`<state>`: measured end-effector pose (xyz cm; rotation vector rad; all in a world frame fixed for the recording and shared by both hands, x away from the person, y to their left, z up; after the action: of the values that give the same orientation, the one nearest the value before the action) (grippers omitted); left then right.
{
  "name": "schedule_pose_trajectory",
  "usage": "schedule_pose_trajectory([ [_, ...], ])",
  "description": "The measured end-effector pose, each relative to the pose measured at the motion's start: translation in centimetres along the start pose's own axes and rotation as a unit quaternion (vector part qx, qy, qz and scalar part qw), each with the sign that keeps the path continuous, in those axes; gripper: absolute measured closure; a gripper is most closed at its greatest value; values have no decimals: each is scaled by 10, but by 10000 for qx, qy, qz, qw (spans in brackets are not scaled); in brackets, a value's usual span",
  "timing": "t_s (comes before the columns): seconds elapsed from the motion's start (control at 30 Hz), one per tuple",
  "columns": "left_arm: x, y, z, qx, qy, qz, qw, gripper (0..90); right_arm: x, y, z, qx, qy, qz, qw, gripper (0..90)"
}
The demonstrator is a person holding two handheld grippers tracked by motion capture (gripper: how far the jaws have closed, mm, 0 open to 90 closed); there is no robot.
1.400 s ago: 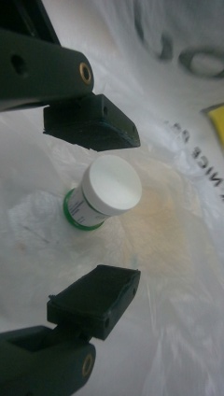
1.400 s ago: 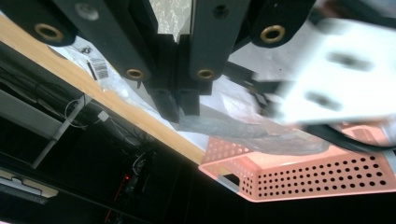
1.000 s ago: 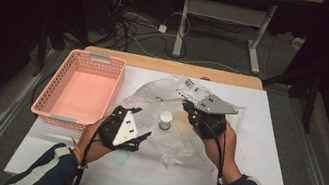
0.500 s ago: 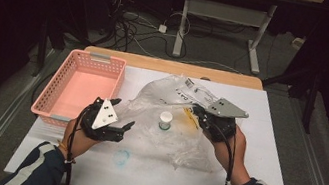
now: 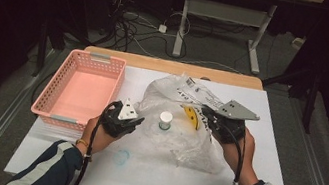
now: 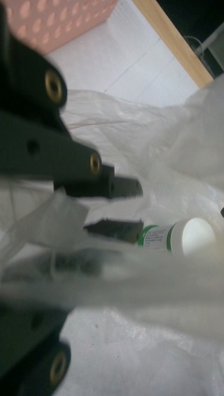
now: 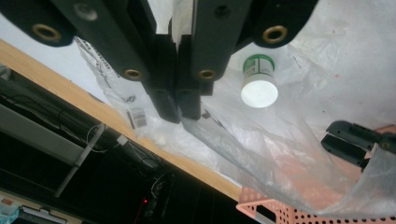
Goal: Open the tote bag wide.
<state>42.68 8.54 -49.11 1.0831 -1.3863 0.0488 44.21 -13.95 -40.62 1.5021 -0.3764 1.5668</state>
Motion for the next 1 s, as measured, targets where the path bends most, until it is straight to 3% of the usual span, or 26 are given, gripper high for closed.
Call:
schedule_pose_trajectory([
  [0.07, 1, 1, 2, -78, -13, 71, 9999, 868, -2, -1, 0, -2, 26, -4, 10000, 863],
  [0.17, 2, 3, 3, -93, -39, 144, 9998, 874, -3, -2, -2, 15, 72, -29, 10000, 780],
  [0.3, 1, 6, 3, -97, -69, 202, 9997, 874, -5, 1, -8, 101, 131, -26, 9999, 559],
  [0.4, 0, 6, 3, -100, -77, 223, 9997, 874, -3, 15, -14, 101, 202, 88, 9997, 444],
  [0.5, -1, 6, 3, -105, -102, 216, 9997, 874, 3, 34, -25, 291, 227, 383, 9986, 387],
  [0.6, -1, 6, 4, -102, -121, 216, 9996, 874, 0, 50, -35, 494, 187, 501, 9973, 342],
  [0.8, -5, 5, 5, -105, -187, 155, 9996, 874, -28, 68, -54, 848, 316, 168, 9958, 231],
  [1.0, -9, 6, 4, -86, -162, 152, 9997, 874, -73, 76, -70, 1189, 513, -407, 9907, 159],
])
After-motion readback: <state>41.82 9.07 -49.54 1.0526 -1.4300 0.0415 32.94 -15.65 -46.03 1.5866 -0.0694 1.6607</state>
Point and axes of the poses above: each handheld gripper's, and its own axes: y roughly backward along the jaws, x roughly out of its top, z roughly to its right, the point moved 9 cm from there along -y, roughly forward along the jaws, and after that the axes turned 5 degrees about z, right-handed, at the moved point
